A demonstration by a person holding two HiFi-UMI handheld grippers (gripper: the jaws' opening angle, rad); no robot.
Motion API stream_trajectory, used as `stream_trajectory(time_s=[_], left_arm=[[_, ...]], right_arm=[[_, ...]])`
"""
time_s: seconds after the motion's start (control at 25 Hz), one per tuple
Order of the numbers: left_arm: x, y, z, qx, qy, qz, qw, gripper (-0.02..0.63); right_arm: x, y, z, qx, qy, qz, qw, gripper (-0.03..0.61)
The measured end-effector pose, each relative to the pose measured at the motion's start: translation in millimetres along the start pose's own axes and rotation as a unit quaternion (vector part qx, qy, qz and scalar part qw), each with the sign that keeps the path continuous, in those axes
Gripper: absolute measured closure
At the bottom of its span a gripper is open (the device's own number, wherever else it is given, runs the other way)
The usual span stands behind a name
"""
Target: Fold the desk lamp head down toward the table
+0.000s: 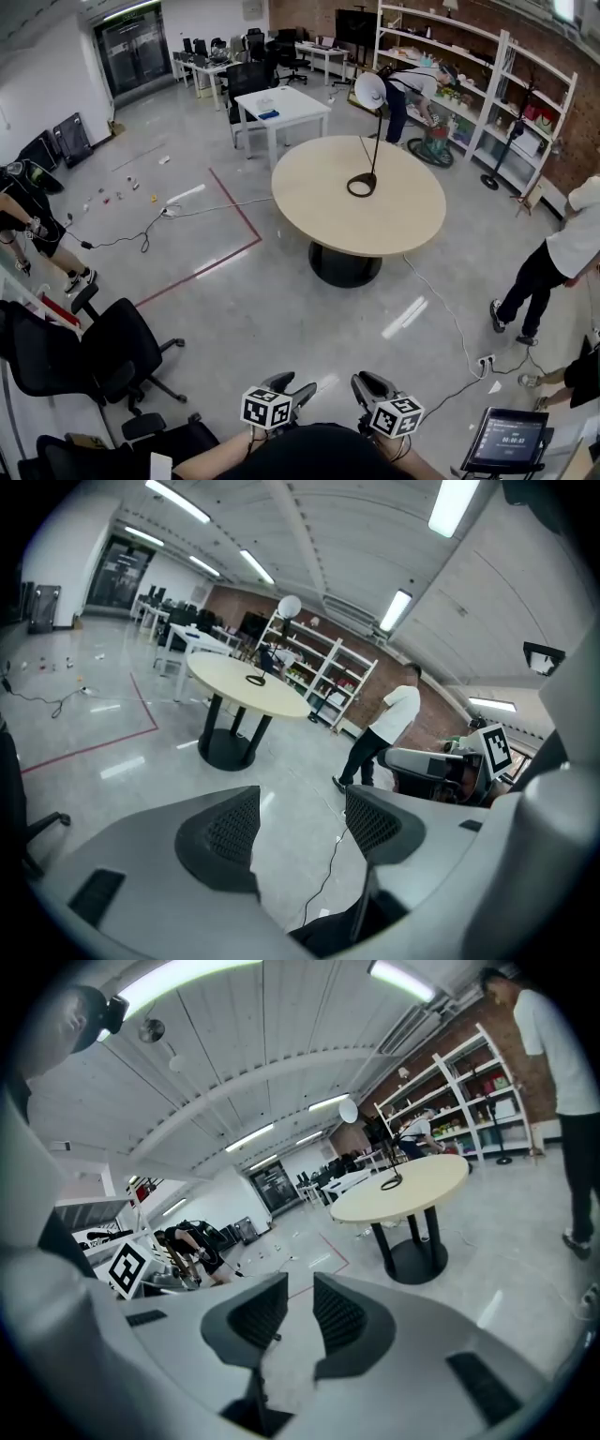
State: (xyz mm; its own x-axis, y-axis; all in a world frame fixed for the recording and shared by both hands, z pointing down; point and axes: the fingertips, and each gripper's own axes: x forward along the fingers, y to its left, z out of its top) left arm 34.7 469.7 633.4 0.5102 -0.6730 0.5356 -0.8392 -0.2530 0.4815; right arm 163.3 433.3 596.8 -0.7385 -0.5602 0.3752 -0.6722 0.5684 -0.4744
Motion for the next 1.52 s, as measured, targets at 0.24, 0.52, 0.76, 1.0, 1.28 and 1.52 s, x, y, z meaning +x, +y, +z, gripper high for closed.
stream_trajectory(time_s=[0.24, 0.52, 0.76, 1.0, 1.28, 1.52], left_arm=[[9.1, 43.5, 25.1, -0.017, -0.002, -0.020, 0.9996, 0.317], [8.5, 90.3, 54.1, -0.024, -0.013, -0.039, 0.9989, 0.316], [18.9, 98.2, 54.3, -0.022, 0.010, -0.060, 0.9979, 0.317], [34.2, 101.0, 55.9, -0.023, 0.028, -0.065, 0.9972, 0.318], [45.5, 125.2, 84.8, -0.037, 0.010, -0.022, 0.9990, 0.318], [72.3, 133.5, 111.1, -0.041, 0.007, 0.003, 0.9991, 0.317]], right_arm=[[41.2, 4.8, 20.8, -0.012, 0.002, -0.023, 1.000, 0.489], [93.4, 29.2, 25.9, -0.036, 0.016, -0.024, 0.999, 0.491], [102.5, 24.8, 24.7, -0.023, 0.020, -0.046, 0.998, 0.491], [111.9, 6.8, 27.6, 0.003, 0.024, -0.055, 0.998, 0.489], [149.5, -5.6, 53.7, -0.009, 0.036, -0.015, 0.999, 0.489], [180.4, -27.7, 82.1, -0.020, 0.049, 0.018, 0.998, 0.489]])
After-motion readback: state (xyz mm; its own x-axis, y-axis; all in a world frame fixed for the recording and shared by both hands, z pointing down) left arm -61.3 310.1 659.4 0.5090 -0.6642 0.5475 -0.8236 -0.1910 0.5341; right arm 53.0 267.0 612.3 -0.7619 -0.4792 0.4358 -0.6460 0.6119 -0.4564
